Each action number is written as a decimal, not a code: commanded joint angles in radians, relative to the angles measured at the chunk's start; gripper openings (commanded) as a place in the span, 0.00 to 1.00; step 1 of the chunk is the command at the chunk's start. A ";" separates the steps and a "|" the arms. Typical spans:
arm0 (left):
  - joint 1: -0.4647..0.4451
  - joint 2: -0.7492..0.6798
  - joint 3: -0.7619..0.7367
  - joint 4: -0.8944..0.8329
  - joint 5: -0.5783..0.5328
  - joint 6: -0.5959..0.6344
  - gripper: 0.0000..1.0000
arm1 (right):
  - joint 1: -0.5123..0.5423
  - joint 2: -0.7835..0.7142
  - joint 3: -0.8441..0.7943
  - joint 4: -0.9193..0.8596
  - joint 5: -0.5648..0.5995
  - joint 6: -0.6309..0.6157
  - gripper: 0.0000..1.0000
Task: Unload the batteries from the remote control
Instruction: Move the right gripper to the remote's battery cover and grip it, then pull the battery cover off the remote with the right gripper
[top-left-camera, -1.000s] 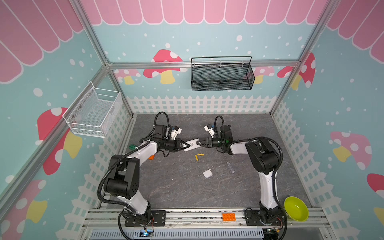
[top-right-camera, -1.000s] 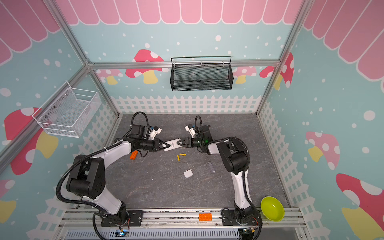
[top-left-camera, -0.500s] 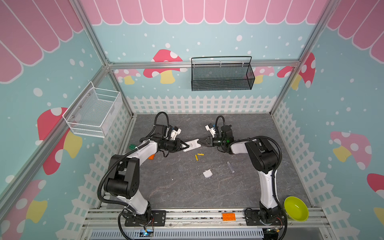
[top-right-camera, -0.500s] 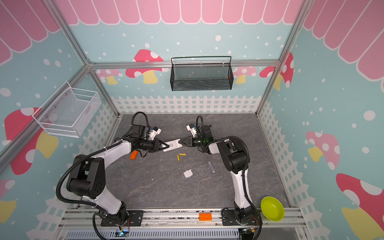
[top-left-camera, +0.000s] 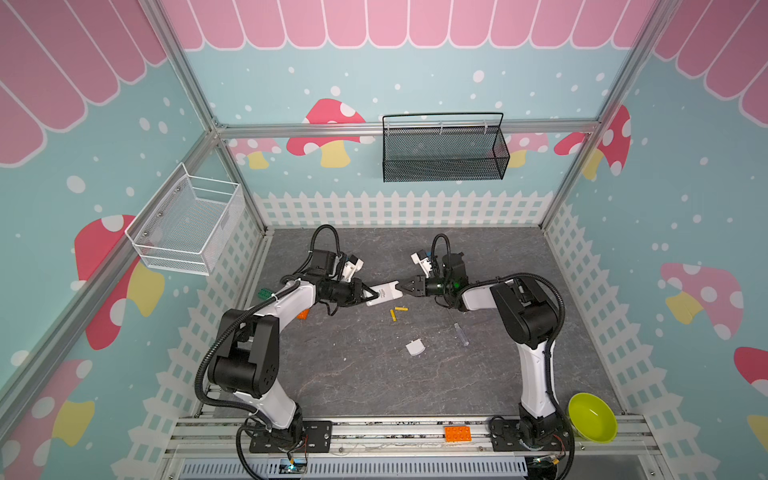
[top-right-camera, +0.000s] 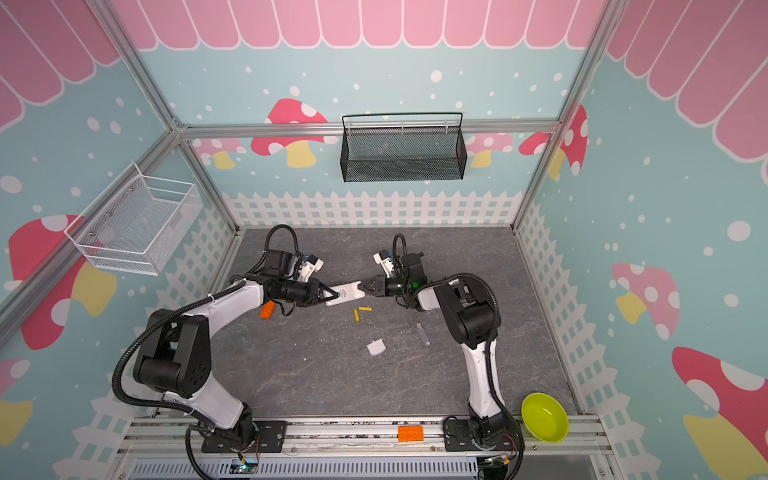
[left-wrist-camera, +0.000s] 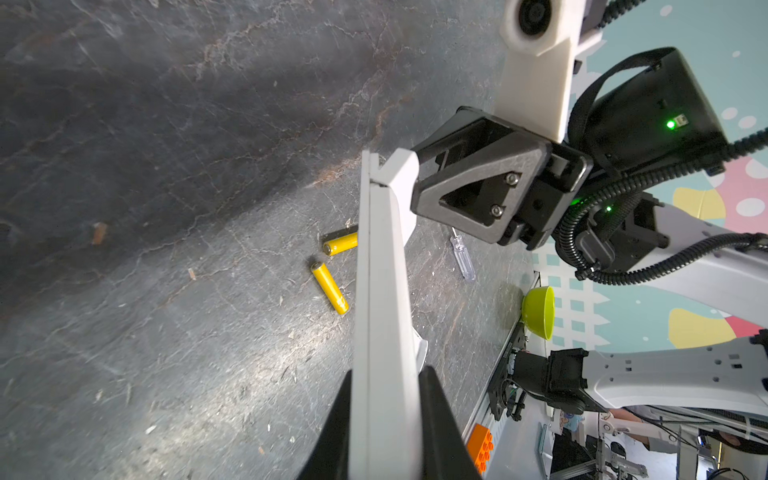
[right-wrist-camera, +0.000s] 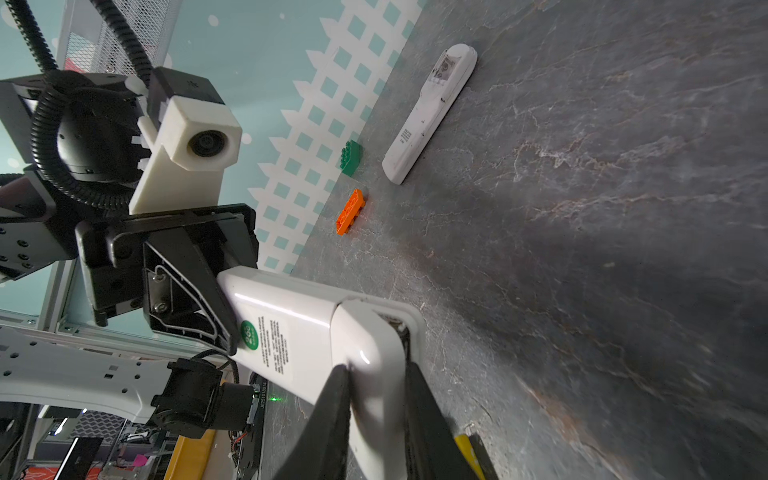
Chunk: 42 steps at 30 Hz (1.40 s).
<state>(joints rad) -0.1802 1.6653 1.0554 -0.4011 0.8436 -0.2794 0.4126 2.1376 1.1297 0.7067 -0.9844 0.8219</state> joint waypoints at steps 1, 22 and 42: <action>-0.008 -0.004 0.028 0.022 -0.018 0.026 0.00 | 0.019 -0.056 -0.034 0.043 -0.040 0.007 0.23; -0.008 0.008 0.034 0.002 -0.036 0.042 0.00 | -0.021 -0.147 -0.127 0.120 -0.050 0.059 0.07; -0.031 -0.034 -0.012 0.036 0.066 0.013 0.00 | -0.178 -0.380 -0.037 -0.984 0.655 -0.591 0.05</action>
<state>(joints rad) -0.1852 1.6585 1.0431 -0.3908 0.8379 -0.2588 0.2409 1.7729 1.0760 -0.0704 -0.5102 0.3401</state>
